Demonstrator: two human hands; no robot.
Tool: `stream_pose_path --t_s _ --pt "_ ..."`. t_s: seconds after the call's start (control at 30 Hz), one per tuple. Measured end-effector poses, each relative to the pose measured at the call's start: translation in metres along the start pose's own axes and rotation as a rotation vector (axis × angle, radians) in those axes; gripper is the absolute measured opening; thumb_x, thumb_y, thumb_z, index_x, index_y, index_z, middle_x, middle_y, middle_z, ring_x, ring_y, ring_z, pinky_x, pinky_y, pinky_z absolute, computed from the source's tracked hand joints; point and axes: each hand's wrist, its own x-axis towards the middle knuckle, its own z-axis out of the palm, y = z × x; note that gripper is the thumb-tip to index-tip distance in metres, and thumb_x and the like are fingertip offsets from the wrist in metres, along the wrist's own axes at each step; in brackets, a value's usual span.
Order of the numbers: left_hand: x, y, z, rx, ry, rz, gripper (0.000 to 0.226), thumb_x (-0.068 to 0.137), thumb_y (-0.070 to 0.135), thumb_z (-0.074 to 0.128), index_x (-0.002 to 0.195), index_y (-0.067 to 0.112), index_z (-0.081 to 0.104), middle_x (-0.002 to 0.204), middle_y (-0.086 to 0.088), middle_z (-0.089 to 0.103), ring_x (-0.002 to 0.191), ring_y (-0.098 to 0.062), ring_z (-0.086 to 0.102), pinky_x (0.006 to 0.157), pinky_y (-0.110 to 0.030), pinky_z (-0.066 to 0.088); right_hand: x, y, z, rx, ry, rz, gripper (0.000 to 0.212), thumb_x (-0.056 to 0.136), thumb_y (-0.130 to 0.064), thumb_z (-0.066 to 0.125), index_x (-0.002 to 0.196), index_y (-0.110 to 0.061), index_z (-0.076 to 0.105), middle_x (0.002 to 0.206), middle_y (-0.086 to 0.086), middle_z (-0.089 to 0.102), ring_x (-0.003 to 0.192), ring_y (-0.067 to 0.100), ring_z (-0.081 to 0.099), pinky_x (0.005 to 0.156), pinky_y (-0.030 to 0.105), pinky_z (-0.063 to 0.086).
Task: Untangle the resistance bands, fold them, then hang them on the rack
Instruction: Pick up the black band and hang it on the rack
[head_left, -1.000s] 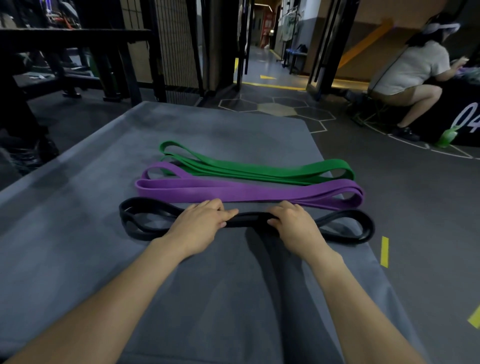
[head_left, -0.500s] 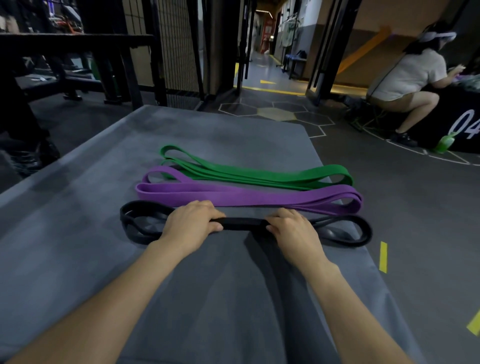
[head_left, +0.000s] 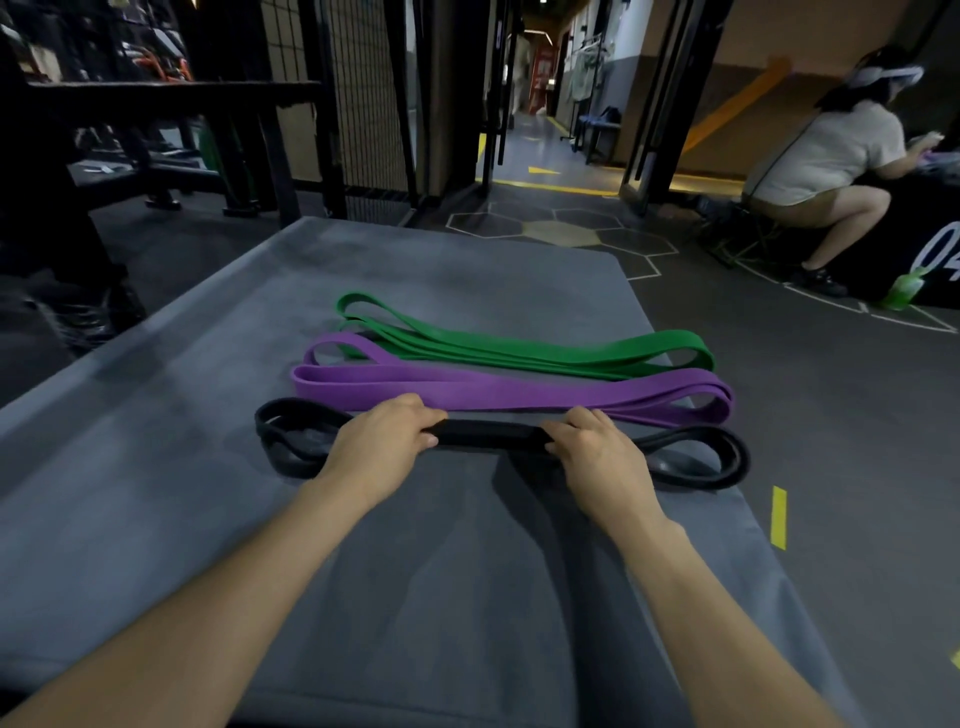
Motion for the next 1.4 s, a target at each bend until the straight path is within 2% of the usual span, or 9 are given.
stream_pose_path --t_s 0.2,0.43,0.5,0.57,0.77,0.9,1.0,1.27,1.4 --pt "-0.029 -0.009 -0.041 0.002 0.252 -0.084 0.034 0.092 0.029 0.054 0.126 0.027 0.057 0.115 0.003 0.061 0.108 -0.022 0.057 0.08 -0.033 0.044 0.008 -0.037 -0.022 0.039 0.163 -0.066 0.019 0.073 -0.012 0.075 0.091 -0.012 0.069 0.078 0.005 0.059 0.072 0.03 0.059 0.046 0.032 0.043" --pt "-0.093 -0.032 -0.118 -0.007 0.45 -0.181 0.029 0.089 0.027 0.058 0.117 0.026 0.064 0.103 0.0 0.064 0.097 -0.023 0.06 0.077 -0.036 0.049 0.015 -0.123 -0.052 0.16 0.349 -0.174 0.02 0.079 -0.018 0.056 0.095 -0.012 0.068 0.083 0.003 0.062 0.074 0.026 0.06 0.041 0.026 0.04" --pt "-0.116 -0.041 -0.147 0.008 0.491 -0.199 0.022 0.087 0.024 0.061 0.106 0.022 0.069 0.093 -0.003 0.065 0.09 -0.024 0.061 0.075 -0.039 0.05 0.017 -0.155 -0.062 0.224 0.392 -0.236 0.025 0.081 -0.02 0.049 0.096 -0.011 0.067 0.086 0.004 0.062 0.076 0.026 0.06 0.042 0.026 0.04" --pt "-0.139 -0.049 -0.178 0.027 0.565 -0.231 0.016 0.085 0.021 0.063 0.099 0.018 0.071 0.087 -0.006 0.063 0.083 -0.025 0.061 0.074 -0.042 0.051 0.019 -0.188 -0.075 0.301 0.409 -0.304 0.023 0.079 -0.016 0.054 0.097 -0.009 0.066 0.09 0.007 0.062 0.08 0.03 0.06 0.046 0.027 0.042" --pt "-0.207 -0.07 -0.267 0.039 0.796 -0.365 0.033 0.083 0.02 0.068 0.115 0.014 0.066 0.092 0.001 0.059 0.087 -0.019 0.058 0.08 -0.024 0.043 0.035 -0.293 -0.127 0.472 0.484 -0.468 0.022 0.089 -0.01 0.053 0.109 -0.007 0.06 0.099 0.011 0.058 0.09 0.031 0.056 0.053 0.032 0.039" --pt "-0.255 -0.073 -0.318 0.052 0.946 -0.436 0.033 0.082 0.021 0.07 0.114 0.012 0.067 0.089 0.0 0.058 0.082 -0.014 0.054 0.082 -0.023 0.043 0.038 -0.357 -0.164 0.589 0.526 -0.561 0.026 0.092 -0.017 0.051 0.116 -0.009 0.058 0.103 0.008 0.056 0.097 0.029 0.053 0.062 0.033 0.041" --pt "-0.284 -0.074 -0.347 0.057 1.035 -0.451 0.032 0.083 0.021 0.07 0.114 0.012 0.067 0.09 0.004 0.056 0.079 -0.011 0.054 0.078 -0.02 0.042 0.034 -0.398 -0.187 0.687 0.518 -0.596 0.031 0.095 -0.022 0.05 0.122 -0.009 0.055 0.112 0.007 0.055 0.104 0.027 0.052 0.07 0.037 0.045" --pt "-0.327 -0.084 -0.405 0.161 1.219 -0.467 0.033 0.083 0.023 0.069 0.115 0.013 0.067 0.079 0.012 0.045 0.075 -0.008 0.048 0.072 -0.013 0.034 0.038 -0.48 -0.233 0.929 0.538 -0.61 0.032 0.093 -0.02 0.052 0.124 -0.013 0.057 0.108 0.002 0.055 0.098 0.021 0.053 0.07 0.027 0.036" --pt "-0.323 -0.087 -0.436 0.183 1.27 -0.469 0.03 0.083 0.022 0.068 0.113 0.016 0.068 0.084 0.007 0.048 0.075 -0.007 0.047 0.065 -0.007 0.033 0.056 -0.509 -0.253 1.039 0.527 -0.591 0.03 0.093 -0.022 0.052 0.122 -0.014 0.06 0.109 0.001 0.056 0.094 0.017 0.055 0.074 0.034 0.047"
